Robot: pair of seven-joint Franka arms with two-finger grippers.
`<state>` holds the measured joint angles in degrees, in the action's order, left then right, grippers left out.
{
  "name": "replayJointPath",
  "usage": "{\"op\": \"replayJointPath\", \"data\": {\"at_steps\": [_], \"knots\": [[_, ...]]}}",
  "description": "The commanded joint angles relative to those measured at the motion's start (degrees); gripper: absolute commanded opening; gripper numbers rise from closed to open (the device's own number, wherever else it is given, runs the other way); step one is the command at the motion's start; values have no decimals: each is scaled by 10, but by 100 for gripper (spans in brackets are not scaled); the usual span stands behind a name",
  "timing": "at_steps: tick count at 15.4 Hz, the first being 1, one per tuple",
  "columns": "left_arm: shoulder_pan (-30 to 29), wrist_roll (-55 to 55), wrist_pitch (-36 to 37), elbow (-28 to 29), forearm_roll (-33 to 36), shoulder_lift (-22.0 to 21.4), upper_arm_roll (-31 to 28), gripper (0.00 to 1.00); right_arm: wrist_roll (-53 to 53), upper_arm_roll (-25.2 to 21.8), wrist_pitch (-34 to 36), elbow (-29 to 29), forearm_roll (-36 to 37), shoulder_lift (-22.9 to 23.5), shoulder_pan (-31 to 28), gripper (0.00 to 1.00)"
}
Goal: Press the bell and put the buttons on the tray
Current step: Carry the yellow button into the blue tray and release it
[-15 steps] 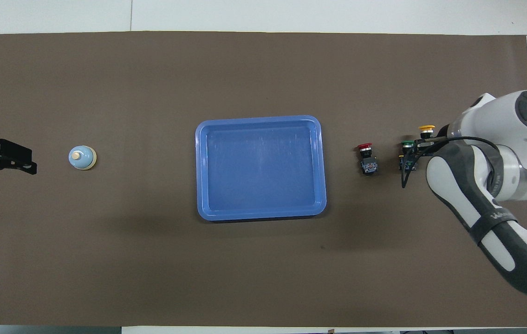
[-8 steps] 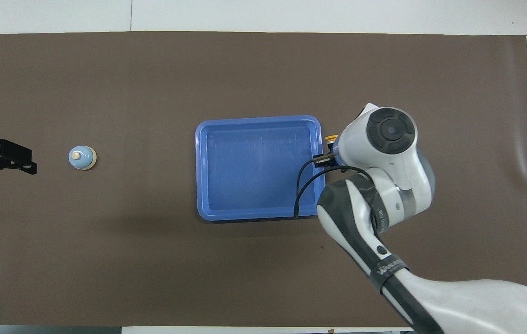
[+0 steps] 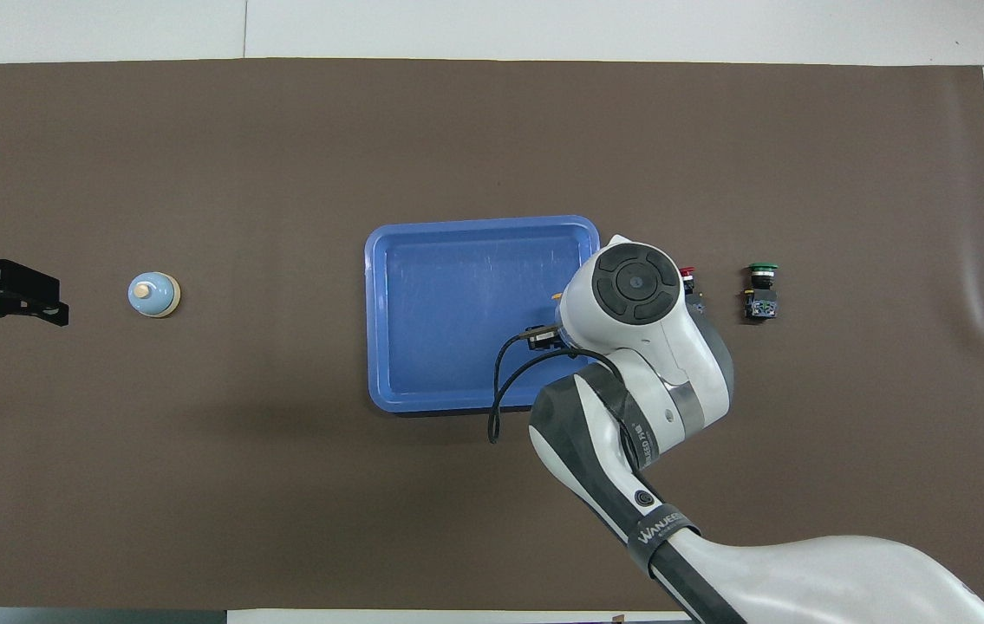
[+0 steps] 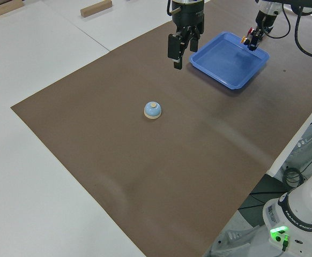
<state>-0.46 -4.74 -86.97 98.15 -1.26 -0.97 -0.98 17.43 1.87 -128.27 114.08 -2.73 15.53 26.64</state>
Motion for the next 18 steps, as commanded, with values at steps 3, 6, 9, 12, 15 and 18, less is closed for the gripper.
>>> {"op": "replayJointPath", "data": {"at_steps": [3,6,9,12,15,18], "knots": [[1,-4,-6,4,-5,-8,-3,100,23,2,-27,0,-38,20,-3,0],[1,-4,-6,4,-5,-8,-3,100,26,2,-24,4,-39,21,-2,0],[1,-4,-6,4,-5,-8,-3,100,54,2,-27,6,-39,23,-2,6],[1,-4,-6,4,-5,-8,-3,100,55,2,-23,4,-37,25,-2,100],[1,-4,-6,4,-5,-8,-3,100,54,1,24,-37,-35,21,-7,100],[1,-4,-6,4,-5,-8,-3,100,19,-6,89,-89,-27,16,-44,100]]}}
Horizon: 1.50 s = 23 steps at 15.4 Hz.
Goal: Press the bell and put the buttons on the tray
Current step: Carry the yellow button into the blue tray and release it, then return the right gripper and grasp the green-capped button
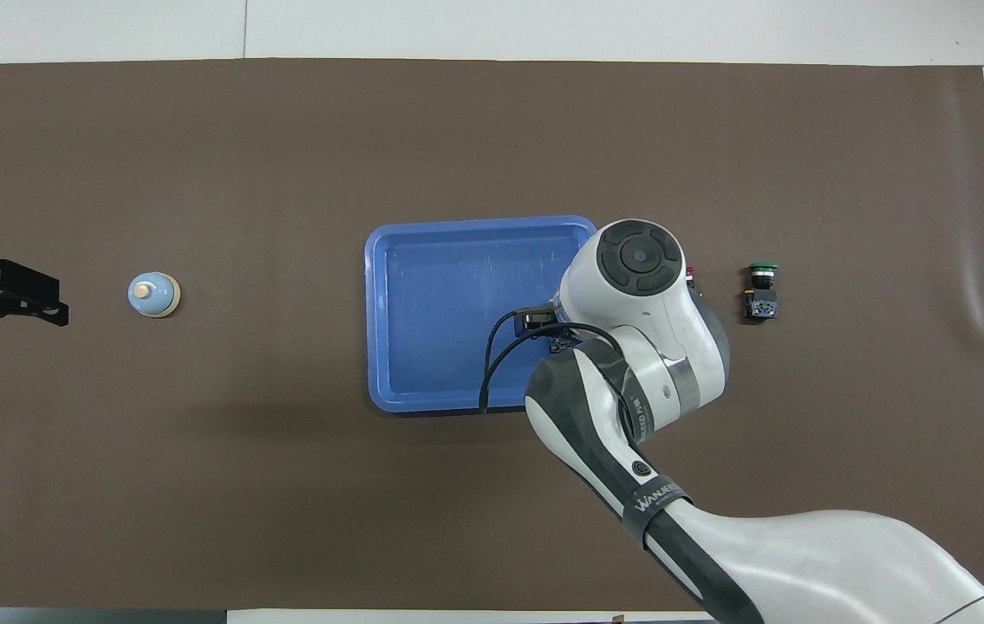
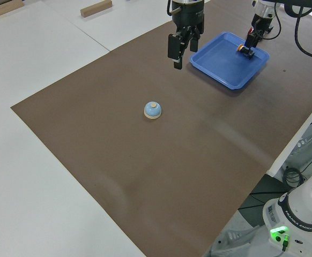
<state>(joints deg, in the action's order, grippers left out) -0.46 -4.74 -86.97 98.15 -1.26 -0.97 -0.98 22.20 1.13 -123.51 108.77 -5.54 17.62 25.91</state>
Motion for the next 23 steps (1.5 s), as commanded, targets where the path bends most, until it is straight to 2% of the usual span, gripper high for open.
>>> {"op": "replayJointPath", "data": {"at_steps": [1,3,7,11,16,23], "knots": [[1,-4,-6,4,-5,-9,-3,100,-70,1,41,-35,1,-8,-63,100],[1,-4,-6,4,-5,-8,-3,100,-142,0,37,-32,1,-9,-119,100],[1,-4,-6,4,-5,-8,-3,100,-174,0,13,-18,2,-8,-211,100],[2,-4,-6,4,-5,-8,-3,100,-177,-2,-1,40,30,-24,-230,100],[1,-4,-6,4,-5,-8,-3,100,-126,-6,-3,66,48,-28,-242,100],[1,-4,-6,4,-5,-8,-3,100,-119,-8,-26,107,53,-34,-247,100]]}}
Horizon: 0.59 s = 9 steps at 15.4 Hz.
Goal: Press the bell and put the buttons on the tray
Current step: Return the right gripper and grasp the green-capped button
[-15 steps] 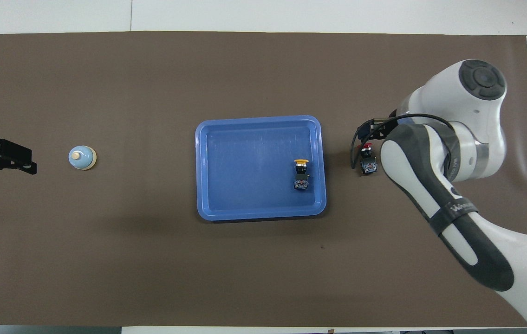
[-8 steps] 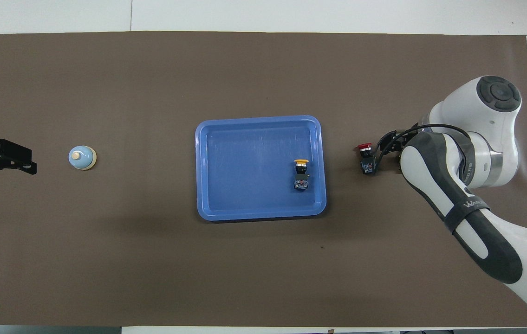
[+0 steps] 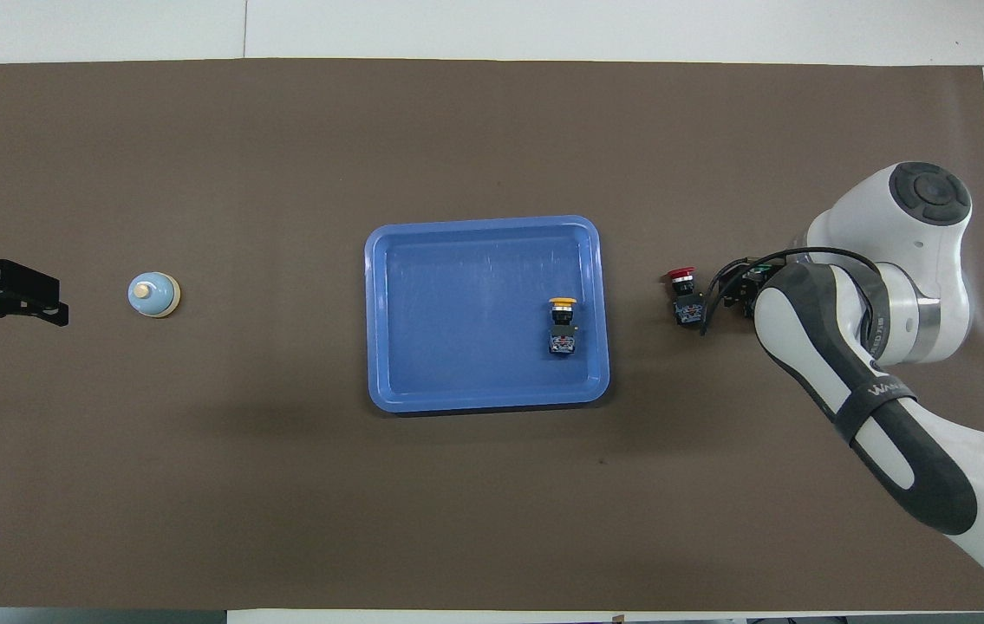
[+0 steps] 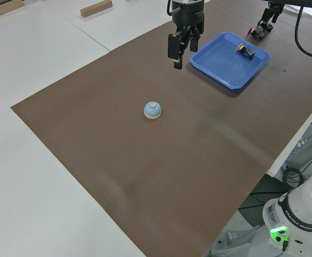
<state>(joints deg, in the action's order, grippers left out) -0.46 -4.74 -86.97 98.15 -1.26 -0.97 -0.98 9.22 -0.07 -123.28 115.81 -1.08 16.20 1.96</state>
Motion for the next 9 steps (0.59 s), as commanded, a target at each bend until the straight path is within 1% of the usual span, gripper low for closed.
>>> {"op": "replayJointPath", "data": {"at_steps": [1,2,3,4,7,8,9], "knots": [[1,-4,-6,4,-5,-8,-3,100,11,4,-36,42,8,-20,-10,100],[1,-4,-6,4,-5,-8,-3,100,10,4,-44,46,8,-21,-11,99],[1,-4,-6,4,-5,-8,-3,100,10,4,-46,47,8,-21,-11,92],[1,-4,-6,4,-5,-8,-3,100,8,4,-46,46,8,-21,-12,82],[1,-4,-6,4,-5,-8,-3,100,-4,4,-50,46,8,-21,-20,43],[1,-4,-6,4,-5,-8,-3,100,-12,4,-50,46,8,-21,-21,26],[1,-4,-6,4,-5,-8,-3,100,-22,4,-50,43,8,-21,-21,3]]}}
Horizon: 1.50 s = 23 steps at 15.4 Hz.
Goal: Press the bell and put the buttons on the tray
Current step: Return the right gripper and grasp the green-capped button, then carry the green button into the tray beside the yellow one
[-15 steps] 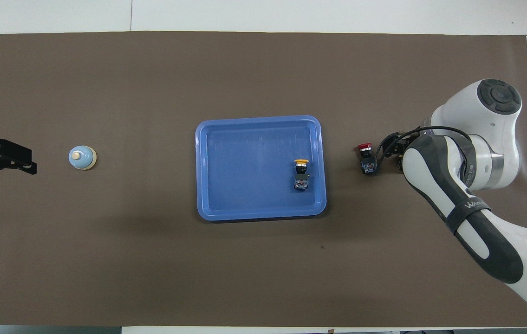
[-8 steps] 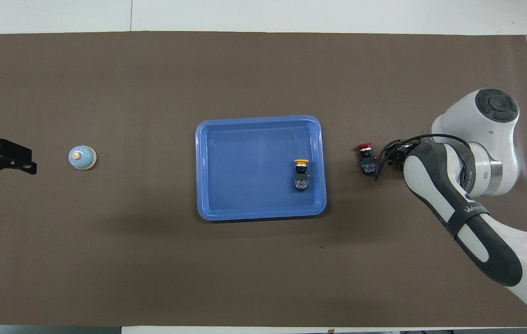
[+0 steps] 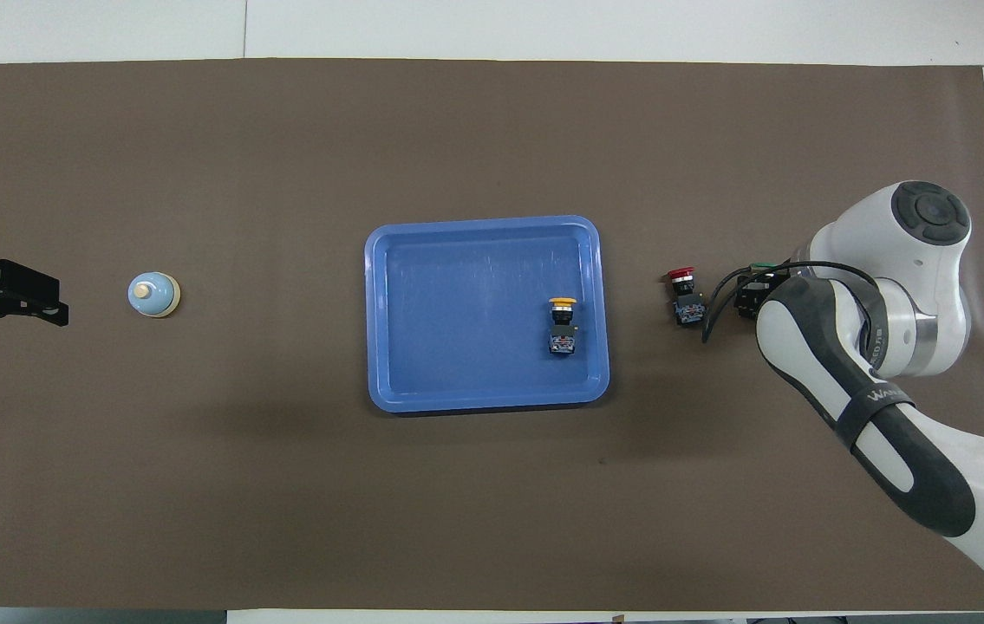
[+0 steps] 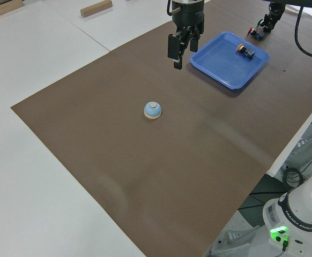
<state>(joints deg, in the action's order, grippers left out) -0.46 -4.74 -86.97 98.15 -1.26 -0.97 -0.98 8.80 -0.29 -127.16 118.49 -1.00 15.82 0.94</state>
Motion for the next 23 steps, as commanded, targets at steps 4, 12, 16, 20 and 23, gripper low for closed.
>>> {"op": "replayJointPath", "data": {"at_steps": [4,12,16,20,23], "knots": [[1,-4,-6,4,-5,-8,-3,100,-46,10,10,-27,7,-18,-4,0],[1,-4,-6,4,-5,-8,-3,100,103,22,74,-141,3,7,229,0],[1,-4,-6,4,-5,-8,-3,100,167,23,74,-186,-2,53,290,0],[1,-4,-6,4,-5,-8,-3,100,199,23,48,-173,-38,78,290,0],[1,-4,-6,4,-5,-8,-3,100,212,23,30,-183,-69,93,308,0]]}}
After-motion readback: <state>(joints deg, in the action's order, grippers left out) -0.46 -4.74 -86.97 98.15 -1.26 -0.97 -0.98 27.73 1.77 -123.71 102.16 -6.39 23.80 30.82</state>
